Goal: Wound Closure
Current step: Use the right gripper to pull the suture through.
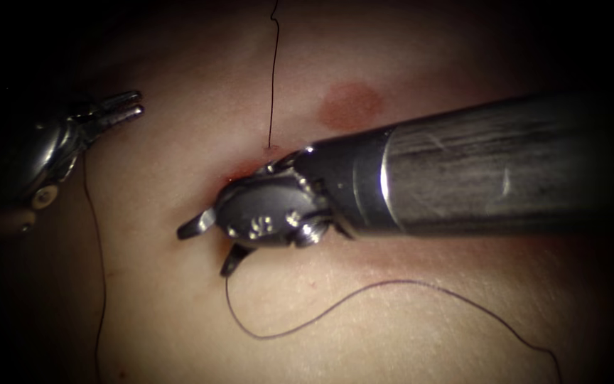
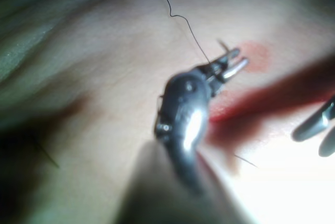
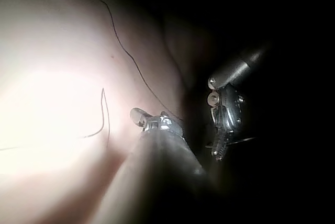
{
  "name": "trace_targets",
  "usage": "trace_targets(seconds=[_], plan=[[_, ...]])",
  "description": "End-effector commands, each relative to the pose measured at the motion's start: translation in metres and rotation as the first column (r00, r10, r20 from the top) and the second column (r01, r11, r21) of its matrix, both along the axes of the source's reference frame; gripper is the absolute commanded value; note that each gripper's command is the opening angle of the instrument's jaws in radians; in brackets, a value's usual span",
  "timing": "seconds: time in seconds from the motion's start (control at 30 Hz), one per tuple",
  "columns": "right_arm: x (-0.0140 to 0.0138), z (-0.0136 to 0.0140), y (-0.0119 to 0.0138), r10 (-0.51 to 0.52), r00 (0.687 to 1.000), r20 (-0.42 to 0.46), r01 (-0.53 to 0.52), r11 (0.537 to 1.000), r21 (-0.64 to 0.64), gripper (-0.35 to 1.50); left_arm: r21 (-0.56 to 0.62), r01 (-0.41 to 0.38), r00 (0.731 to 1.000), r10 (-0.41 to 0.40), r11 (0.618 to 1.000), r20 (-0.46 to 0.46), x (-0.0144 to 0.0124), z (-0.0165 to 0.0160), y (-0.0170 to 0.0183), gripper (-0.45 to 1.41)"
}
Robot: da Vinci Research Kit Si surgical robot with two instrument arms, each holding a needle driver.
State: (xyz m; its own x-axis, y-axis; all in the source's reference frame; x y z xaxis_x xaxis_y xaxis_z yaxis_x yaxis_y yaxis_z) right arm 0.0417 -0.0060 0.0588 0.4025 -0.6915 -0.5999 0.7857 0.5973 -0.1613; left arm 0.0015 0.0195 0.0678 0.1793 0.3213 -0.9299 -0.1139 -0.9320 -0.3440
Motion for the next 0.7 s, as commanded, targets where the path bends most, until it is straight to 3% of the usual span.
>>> trace_targets(seconds=[0.03,0.3,0.7], plan=[[0.0009,0.0017,-0.0002,-0.042,0.999,0.007,0.042,0.999,-0.016,1.05,0.000,-0.002,1.000,0.002,1.000,0.003,-0.0003,0.0007,-0.0001,-0.35],[-0.0003,0.0037,0.0003,-0.098,0.994,0.057,0.099,0.995,-0.018,1.13,0.001,-0.003,1.000,0.003,1.000,-0.001,0.0001,0.0006,-0.0003,-0.35],[0.0011,0.0073,-0.0025,-0.137,0.987,0.079,0.139,0.990,-0.023,1.08,0.000,0.004,1.000,-0.004,1.000,-0.003,-0.0004,0.0006,-0.0003,-0.35]])
